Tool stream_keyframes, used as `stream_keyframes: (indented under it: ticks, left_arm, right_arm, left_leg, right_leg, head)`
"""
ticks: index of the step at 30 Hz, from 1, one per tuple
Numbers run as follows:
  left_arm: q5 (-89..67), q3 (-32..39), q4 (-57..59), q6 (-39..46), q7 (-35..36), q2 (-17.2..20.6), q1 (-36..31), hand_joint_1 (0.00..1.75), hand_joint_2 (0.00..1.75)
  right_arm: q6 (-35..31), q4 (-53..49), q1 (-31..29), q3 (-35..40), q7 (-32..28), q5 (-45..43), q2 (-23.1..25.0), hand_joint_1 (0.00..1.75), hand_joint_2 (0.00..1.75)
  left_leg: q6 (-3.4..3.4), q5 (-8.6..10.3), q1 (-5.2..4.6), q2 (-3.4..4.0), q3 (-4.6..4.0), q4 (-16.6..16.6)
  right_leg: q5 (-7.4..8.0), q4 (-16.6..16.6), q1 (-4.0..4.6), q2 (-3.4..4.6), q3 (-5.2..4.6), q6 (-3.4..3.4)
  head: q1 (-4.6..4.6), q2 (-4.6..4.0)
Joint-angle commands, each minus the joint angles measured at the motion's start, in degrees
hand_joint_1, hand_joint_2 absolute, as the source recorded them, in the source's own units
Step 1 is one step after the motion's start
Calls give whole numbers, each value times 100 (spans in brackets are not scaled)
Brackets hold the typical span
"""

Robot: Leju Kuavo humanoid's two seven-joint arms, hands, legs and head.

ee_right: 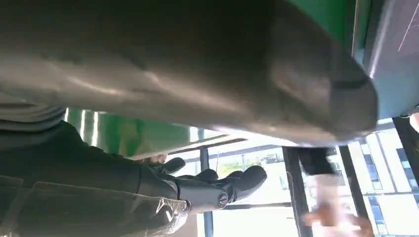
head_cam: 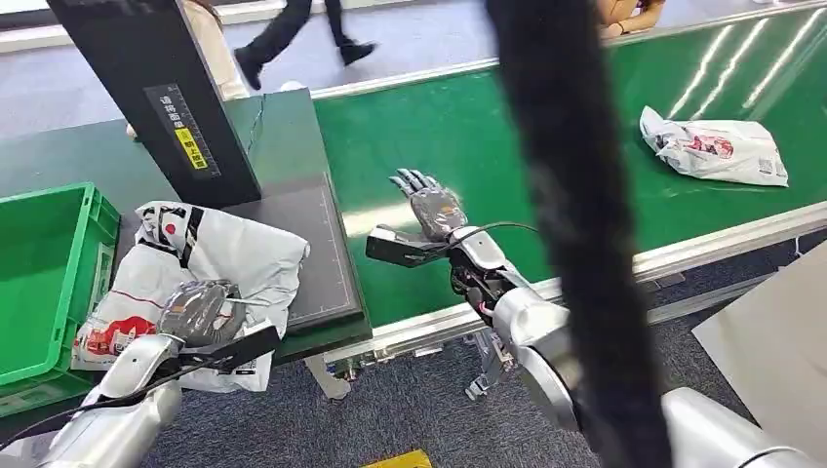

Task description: Moved the parcel from conveyor to table for the left to box.

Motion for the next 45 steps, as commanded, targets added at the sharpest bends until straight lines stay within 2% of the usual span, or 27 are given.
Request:
stream_keyframes:
  ticks: [1,5,6,14,15,22,31,45]
  left_arm:
    - [26,77,366,8,-73,-4,-307,175,175]
    - [115,187,284,238,-200,52,-408,175,175]
    - [190,286,204,465,-228,87,-436,175,175]
    - [257,363,103,461,-286,175,-521,175,175]
    - [337,476,10,706,-293,184,-513,175,175]
    - [545,851,-359,600,-259,416,-1492,175,175]
    - [445,932,-377,656,-198,518,-1982,175,175]
    - [288,985,-319,736,-36,498,-2074,175,175]
  right_arm:
    - [6,87,-51,-157,-18,33,47,0,0]
    - [-79,-7,126,-234,-85,53,61,0,0]
    - [-61,-15,130,-247,-127,75,88,0,175]
    - [-16,4,67,-252,-88,137,148,0,175]
    - [4,15,53,-252,-106,166,157,0,175]
    - [47,123,-95,-295,-104,259,258,0,175]
    - [10,129,-61,-373,-123,281,198,0,175]
    - [16,-10,49,-380,-26,407,224,0,175]
  left_leg:
    - [-6,-4,4,4,4,1]
    - [-5,-3,3,1,6,-1]
    - [-5,-3,5,2,2,2]
    - [-3,-2,1,5,0,1]
    - [-6,-2,2,8,4,-1]
    - [-7,-3,8,5,-25,21]
    - [-5,-4,4,9,-12,12]
    - [-6,-3,4,7,-3,6]
  right_leg:
    - [-2,-2,5,0,5,-6]
    - [-2,-4,4,-3,8,-6]
    - [-1,-2,6,-2,4,-6]
    - [0,1,1,3,-1,-4]
    - [0,-2,3,3,3,-7]
    - [0,16,8,1,-22,-7]
    - [-2,10,5,4,-9,-6]
    - [-1,4,5,2,-1,-6]
  head:
    - [0,0]
    - [0,0]
    - [0,0]
    - [0,0]
    - [0,0]
    - [0,0]
    - [0,0]
    - [0,0]
